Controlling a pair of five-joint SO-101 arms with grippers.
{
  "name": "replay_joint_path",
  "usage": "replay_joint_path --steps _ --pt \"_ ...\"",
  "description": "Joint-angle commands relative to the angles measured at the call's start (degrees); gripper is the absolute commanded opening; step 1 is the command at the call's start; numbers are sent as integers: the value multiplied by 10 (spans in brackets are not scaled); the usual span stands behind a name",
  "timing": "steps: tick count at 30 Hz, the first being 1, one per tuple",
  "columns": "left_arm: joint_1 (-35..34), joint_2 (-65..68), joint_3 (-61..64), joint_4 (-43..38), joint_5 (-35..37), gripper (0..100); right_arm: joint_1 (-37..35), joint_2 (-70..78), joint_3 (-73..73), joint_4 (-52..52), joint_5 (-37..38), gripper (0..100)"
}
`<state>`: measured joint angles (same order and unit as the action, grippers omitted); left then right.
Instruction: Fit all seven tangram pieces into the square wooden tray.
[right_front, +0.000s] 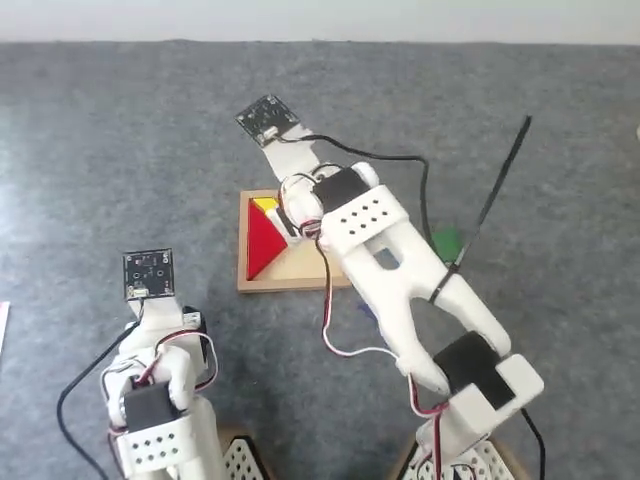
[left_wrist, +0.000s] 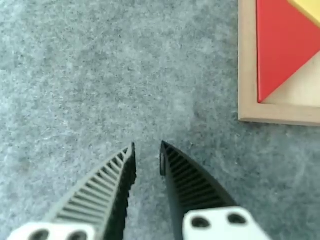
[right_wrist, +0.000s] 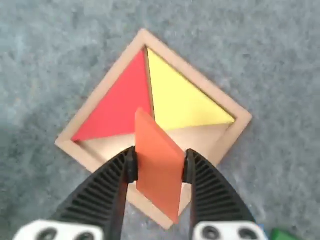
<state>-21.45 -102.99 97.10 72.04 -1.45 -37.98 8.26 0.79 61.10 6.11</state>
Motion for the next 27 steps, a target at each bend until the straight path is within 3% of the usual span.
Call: replay_joint_path --steps 1,5,13,18,27 --pt "-4 -11 -7 2 -1 80 -1 37 -29 -27 12 69" --pt "-4 -11 -7 2 -1 80 5 102 -33 -34 29 84" --pt "-4 -11 -7 2 -1 80 15 158 -112 -58 41 315" --pt "-4 -11 -7 2 -1 80 21 165 -114 -47 42 396" --pt "-4 -11 -7 2 -1 80 -41 127 -112 72 113 287"
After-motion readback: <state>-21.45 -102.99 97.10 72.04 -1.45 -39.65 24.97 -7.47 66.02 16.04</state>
